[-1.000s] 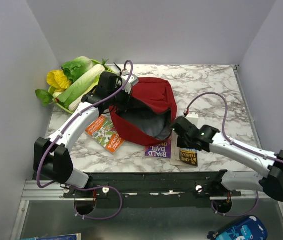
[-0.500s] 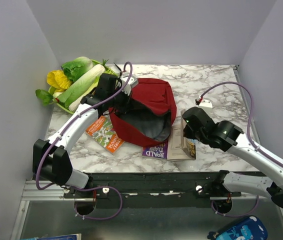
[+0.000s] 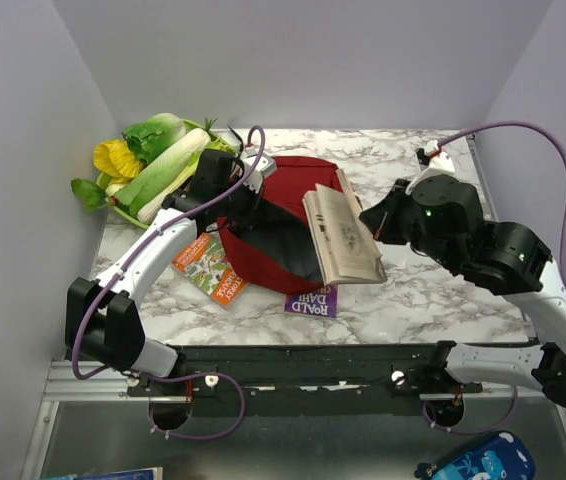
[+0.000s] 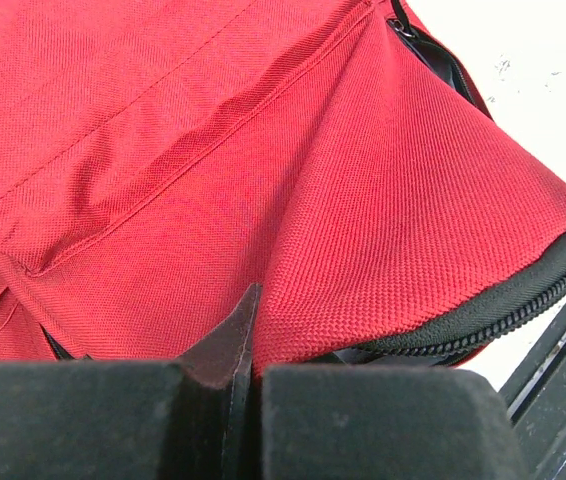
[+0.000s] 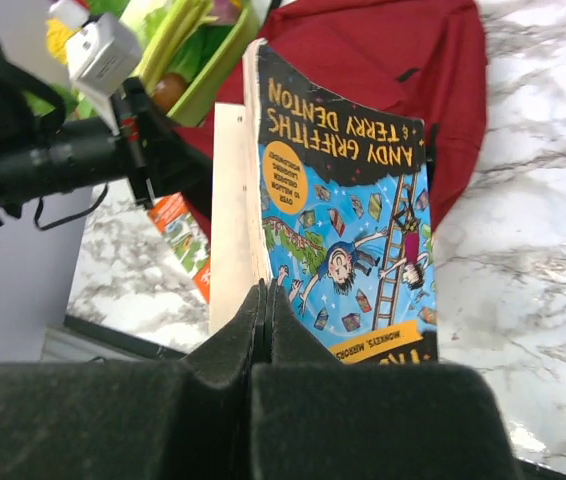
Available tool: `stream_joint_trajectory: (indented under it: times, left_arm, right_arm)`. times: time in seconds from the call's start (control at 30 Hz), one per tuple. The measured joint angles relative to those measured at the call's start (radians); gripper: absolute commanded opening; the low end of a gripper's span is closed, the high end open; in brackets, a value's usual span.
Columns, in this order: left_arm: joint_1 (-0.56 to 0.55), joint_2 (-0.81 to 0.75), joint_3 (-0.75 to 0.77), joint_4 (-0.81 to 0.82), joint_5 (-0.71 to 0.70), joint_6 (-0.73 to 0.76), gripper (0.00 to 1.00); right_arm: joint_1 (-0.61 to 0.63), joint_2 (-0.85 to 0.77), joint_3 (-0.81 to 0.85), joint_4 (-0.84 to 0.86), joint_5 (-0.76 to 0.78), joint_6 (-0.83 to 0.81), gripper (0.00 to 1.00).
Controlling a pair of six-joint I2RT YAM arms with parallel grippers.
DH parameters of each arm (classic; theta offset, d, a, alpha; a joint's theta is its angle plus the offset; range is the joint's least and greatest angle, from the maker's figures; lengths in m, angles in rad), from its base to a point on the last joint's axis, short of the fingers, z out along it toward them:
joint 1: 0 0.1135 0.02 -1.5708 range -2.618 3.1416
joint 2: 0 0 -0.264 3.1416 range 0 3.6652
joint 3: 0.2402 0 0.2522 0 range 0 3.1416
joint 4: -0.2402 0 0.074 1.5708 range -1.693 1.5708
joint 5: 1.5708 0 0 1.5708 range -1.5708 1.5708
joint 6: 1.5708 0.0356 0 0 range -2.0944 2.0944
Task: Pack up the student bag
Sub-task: Pick up the book from the center of the board, then place the book in the student bag.
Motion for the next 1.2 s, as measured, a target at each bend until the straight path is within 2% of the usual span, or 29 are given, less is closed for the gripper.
stream_joint_trajectory:
  times: [0.2,0.4,0.6,0.9,1.1,1.13,1.17,1.2]
  left_arm:
    - [0.0,0.0,-0.003,0.003,0.001,-0.005,0.0]
    - [0.0,0.0,-0.005,0.006,0.003,-0.01,0.0]
    - [0.0,0.0,-0.005,0.006,0.006,-0.019,0.0]
    - [0.0,0.0,-0.003,0.005,0.019,-0.03,0.0]
    - [0.0,0.003,0.025,-0.007,0.03,-0.031,0.0]
    - [0.0,0.003,0.028,-0.008,0.032,-0.031,0.0]
    - [0.0,0.004,0.03,-0.009,0.034,-0.031,0.0]
    - [0.0,0.004,0.031,-0.01,0.036,-0.031,0.0]
  right_arm:
    - [0.045,0.066,-0.019,0.093,-0.094,-0.006,0.0]
    - [0.051,0.11,-0.247,0.269,-0.195,-0.007,0.0]
    - [0.053,0.211,-0.415,0.371,-0.212,-0.021,0.0]
    - [0.057,0.346,-0.407,0.46,-0.16,-0.141,0.0]
    - [0.06,0.493,-0.29,0.504,-0.082,-0.3,0.0]
    - [0.06,0.518,-0.27,0.512,-0.067,-0.317,0.02]
    - [0.06,0.538,-0.256,0.518,-0.056,-0.327,0.25]
    - [0.061,0.552,-0.249,0.523,-0.049,-0.333,0.36]
